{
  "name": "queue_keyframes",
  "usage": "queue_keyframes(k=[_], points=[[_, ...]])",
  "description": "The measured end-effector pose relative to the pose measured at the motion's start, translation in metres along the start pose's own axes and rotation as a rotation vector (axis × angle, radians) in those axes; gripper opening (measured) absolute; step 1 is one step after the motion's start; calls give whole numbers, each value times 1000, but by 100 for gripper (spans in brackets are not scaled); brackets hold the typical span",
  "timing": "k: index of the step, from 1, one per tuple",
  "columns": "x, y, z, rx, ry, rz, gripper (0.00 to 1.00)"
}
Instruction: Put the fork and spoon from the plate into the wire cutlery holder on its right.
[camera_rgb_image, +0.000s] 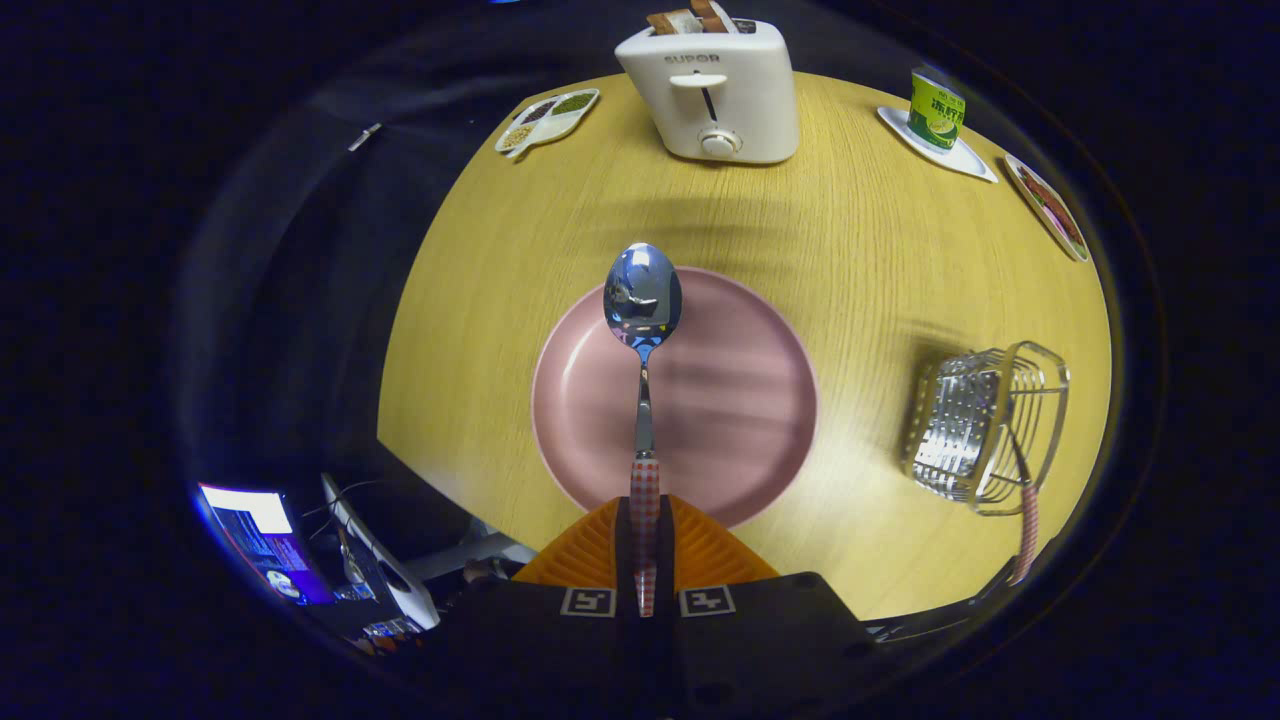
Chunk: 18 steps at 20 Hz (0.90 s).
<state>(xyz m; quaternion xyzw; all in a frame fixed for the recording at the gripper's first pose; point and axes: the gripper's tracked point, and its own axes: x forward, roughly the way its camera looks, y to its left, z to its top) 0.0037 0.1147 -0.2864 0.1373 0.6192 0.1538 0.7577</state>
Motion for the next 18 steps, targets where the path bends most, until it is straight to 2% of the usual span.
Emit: queue_keyframes(k=[4,8,11,15,18], points=[[-91,-59,-1,-76,81,-52,8],[-150,-139,-19,-124,269,-208,8],[-164,-174,-34,-138,481,-290,8],[-158,-188,-48,-187,736,-351,8],[-150,-203,-42,-257,873,-460,8]])
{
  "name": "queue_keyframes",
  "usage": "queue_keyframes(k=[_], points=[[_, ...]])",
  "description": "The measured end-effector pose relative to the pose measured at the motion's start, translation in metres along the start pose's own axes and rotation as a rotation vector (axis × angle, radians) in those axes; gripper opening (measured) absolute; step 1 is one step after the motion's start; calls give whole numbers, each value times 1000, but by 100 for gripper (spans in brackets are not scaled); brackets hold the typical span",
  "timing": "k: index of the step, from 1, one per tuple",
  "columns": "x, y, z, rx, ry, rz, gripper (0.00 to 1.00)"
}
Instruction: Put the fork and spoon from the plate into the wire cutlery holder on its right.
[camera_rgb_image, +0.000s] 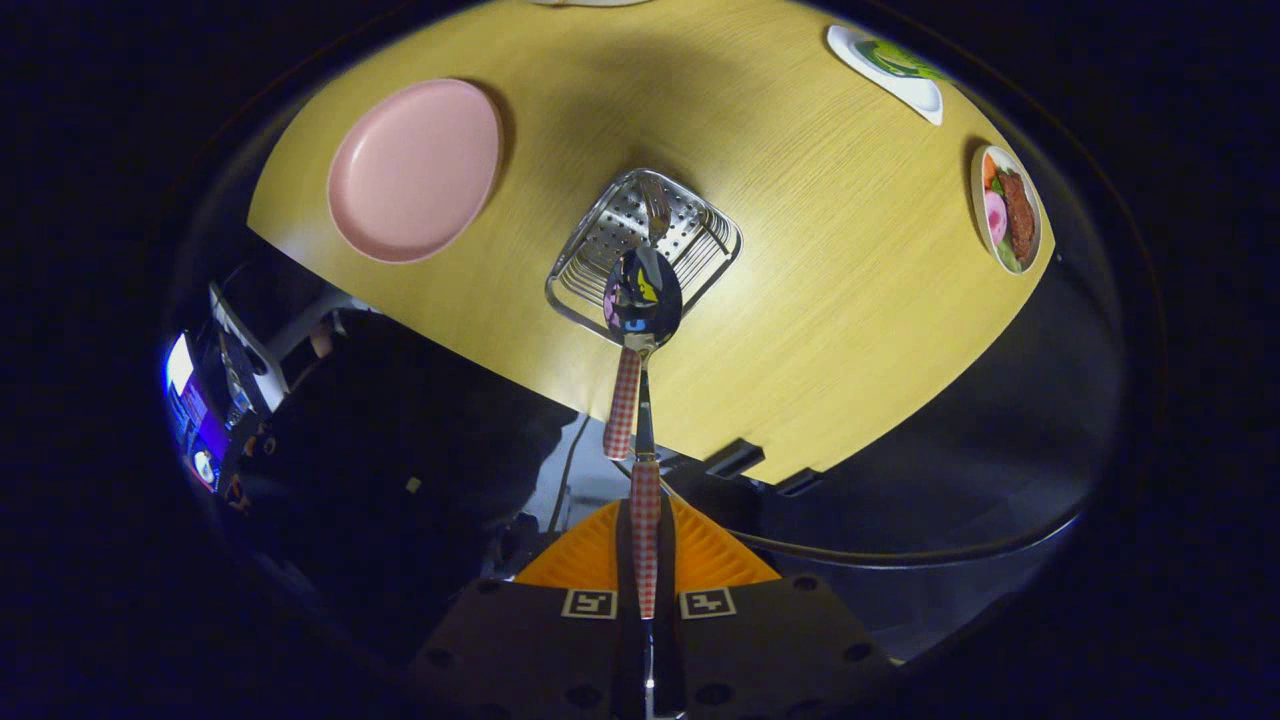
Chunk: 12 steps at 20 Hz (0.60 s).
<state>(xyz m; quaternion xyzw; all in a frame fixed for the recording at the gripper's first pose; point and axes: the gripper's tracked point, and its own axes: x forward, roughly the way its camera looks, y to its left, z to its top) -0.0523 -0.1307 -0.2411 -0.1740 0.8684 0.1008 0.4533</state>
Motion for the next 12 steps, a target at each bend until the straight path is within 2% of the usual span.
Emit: queue_keyframes(k=[2,10,12], points=[[2,2,15,-13,36,-36,8],[-4,13,69,-17,80,-51,8],[-2,10,71,-37,87,-71,12]])
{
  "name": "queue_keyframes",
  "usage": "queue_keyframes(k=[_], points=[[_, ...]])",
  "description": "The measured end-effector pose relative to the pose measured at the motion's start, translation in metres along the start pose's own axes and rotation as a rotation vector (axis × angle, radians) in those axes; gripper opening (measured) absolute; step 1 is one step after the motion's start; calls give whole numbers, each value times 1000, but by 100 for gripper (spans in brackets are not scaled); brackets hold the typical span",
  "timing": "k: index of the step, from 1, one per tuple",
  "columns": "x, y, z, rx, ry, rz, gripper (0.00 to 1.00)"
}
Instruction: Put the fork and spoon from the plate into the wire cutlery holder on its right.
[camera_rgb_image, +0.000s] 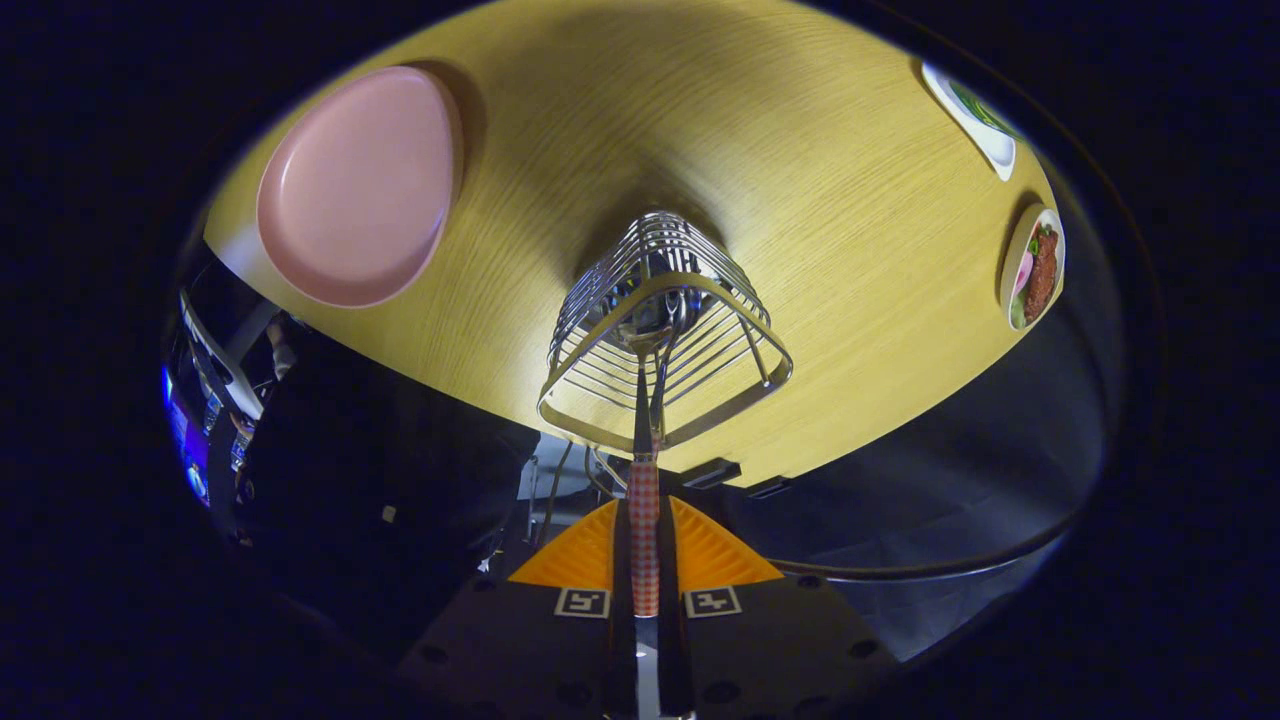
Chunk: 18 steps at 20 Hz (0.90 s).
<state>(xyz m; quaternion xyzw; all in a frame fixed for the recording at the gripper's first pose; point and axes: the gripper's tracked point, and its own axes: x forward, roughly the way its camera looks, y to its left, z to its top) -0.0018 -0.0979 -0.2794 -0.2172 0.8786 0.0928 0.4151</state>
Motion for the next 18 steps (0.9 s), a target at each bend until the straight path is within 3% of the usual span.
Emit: queue_keyframes(k=[3,7,10,16,18], points=[[2,2,-1,-7,-6,0,14],[0,2,-4,4,-42,33,24],[1,2,-6,22,-102,67,24],[-32,14,-2,72,-444,225,25],[-52,11,-5,122,-603,266,32]])
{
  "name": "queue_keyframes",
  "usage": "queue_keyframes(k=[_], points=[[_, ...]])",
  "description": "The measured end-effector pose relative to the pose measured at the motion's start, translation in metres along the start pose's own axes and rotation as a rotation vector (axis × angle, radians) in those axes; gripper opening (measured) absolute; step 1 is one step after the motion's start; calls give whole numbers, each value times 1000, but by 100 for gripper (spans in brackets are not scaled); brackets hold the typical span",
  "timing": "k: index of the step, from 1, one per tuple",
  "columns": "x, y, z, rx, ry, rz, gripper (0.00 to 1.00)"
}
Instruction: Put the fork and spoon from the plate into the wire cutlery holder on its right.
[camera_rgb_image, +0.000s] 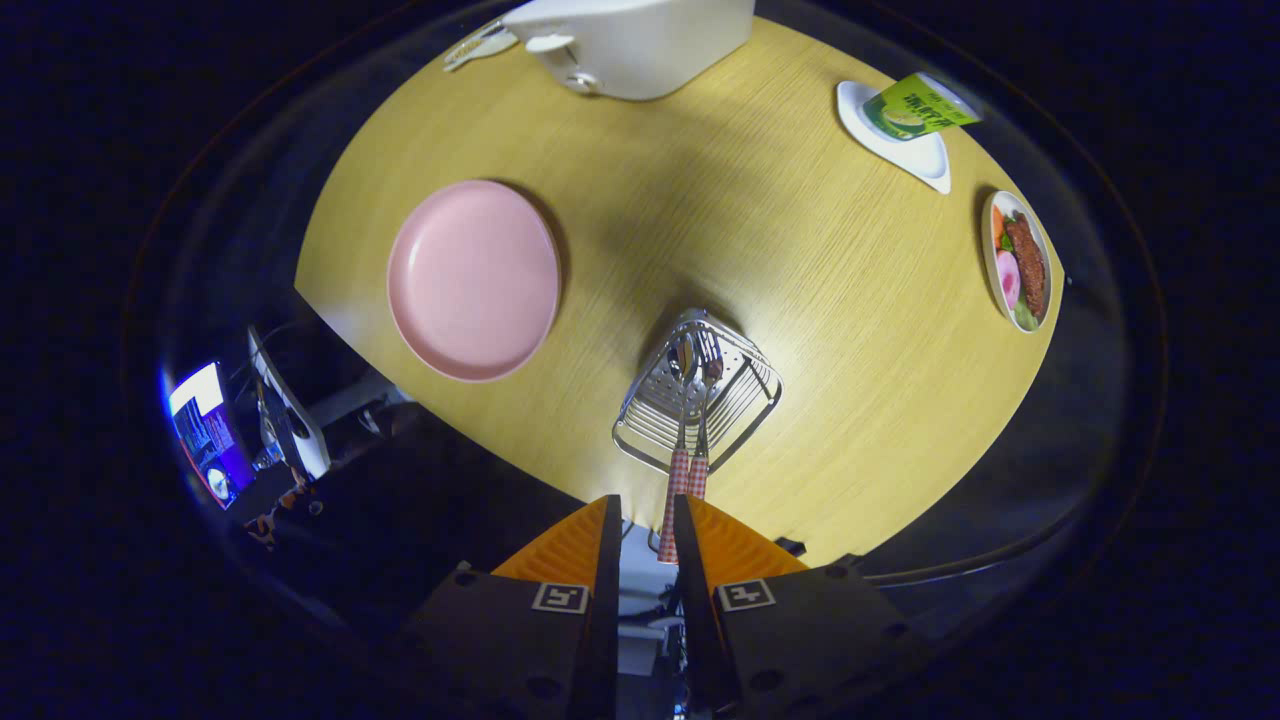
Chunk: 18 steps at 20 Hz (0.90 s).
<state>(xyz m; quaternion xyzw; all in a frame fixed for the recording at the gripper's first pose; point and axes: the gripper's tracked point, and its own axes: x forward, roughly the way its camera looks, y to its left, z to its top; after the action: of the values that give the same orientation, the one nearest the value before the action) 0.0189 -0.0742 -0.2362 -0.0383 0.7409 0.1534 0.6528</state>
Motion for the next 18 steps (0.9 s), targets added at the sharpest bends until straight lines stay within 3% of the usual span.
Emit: queue_keyframes(k=[1,4,5,6,8,12,14,18], points=[[-7,3,0,28,-86,25,34],[-33,5,4,145,-357,68,62],[-42,3,6,182,-464,77,66],[-54,-1,9,207,-571,78,71],[-72,-15,5,231,-745,13,90],[-103,-39,-8,221,-1022,-152,99],[-109,-42,-19,182,-1131,-213,99],[-116,-22,-24,76,-1309,-208,99]])
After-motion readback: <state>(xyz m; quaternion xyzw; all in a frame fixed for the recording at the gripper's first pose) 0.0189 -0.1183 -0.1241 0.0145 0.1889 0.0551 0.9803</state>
